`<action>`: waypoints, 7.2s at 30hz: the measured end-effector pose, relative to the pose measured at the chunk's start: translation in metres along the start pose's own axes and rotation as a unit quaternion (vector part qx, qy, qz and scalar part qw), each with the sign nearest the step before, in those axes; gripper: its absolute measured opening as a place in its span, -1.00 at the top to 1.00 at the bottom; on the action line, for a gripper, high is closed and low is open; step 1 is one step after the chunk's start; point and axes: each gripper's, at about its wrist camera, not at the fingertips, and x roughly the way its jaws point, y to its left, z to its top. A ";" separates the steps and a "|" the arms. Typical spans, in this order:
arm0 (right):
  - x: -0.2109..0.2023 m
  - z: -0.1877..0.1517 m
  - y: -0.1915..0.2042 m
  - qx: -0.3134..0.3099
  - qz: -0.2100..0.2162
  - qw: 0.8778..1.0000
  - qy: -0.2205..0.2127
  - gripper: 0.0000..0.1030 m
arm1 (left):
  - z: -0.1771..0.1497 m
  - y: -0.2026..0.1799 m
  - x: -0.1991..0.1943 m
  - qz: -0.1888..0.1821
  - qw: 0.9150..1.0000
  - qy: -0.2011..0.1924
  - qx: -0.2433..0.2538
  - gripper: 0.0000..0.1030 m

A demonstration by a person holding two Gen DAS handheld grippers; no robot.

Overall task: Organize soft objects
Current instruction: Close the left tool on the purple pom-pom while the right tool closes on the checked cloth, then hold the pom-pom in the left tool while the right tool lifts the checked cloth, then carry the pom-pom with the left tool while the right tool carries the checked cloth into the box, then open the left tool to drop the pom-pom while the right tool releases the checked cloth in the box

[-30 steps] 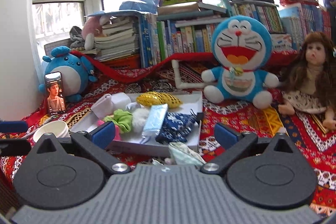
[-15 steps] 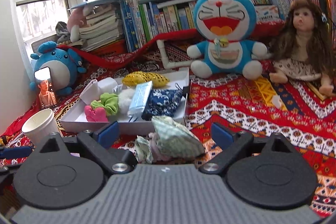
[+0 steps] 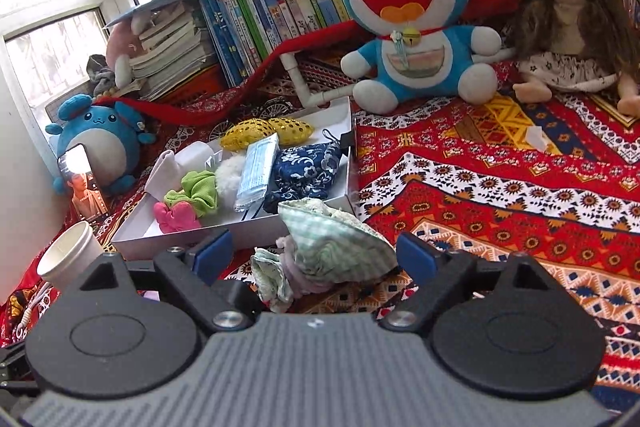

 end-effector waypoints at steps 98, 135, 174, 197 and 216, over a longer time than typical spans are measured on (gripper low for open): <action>-0.028 0.033 0.028 -0.018 0.007 0.997 -0.071 0.19 | 0.060 -0.005 -0.052 -0.029 0.992 -0.114 0.052 -0.28; 0.000 0.075 0.061 -0.059 0.026 0.995 -0.074 0.16 | 0.162 0.088 0.021 -0.039 0.998 -0.025 -0.041 -0.29; 0.113 0.063 0.085 -0.043 0.031 0.995 0.088 0.15 | 0.196 0.118 0.159 -0.048 0.975 0.211 -0.054 -0.29; 0.152 0.076 0.077 -0.050 -0.001 0.994 0.101 0.13 | 0.193 0.118 0.204 -0.047 0.976 0.212 -0.028 -0.29; 0.150 0.064 0.076 -0.055 -0.001 0.992 0.117 0.09 | 0.192 0.118 0.214 -0.046 0.970 0.239 -0.015 -0.34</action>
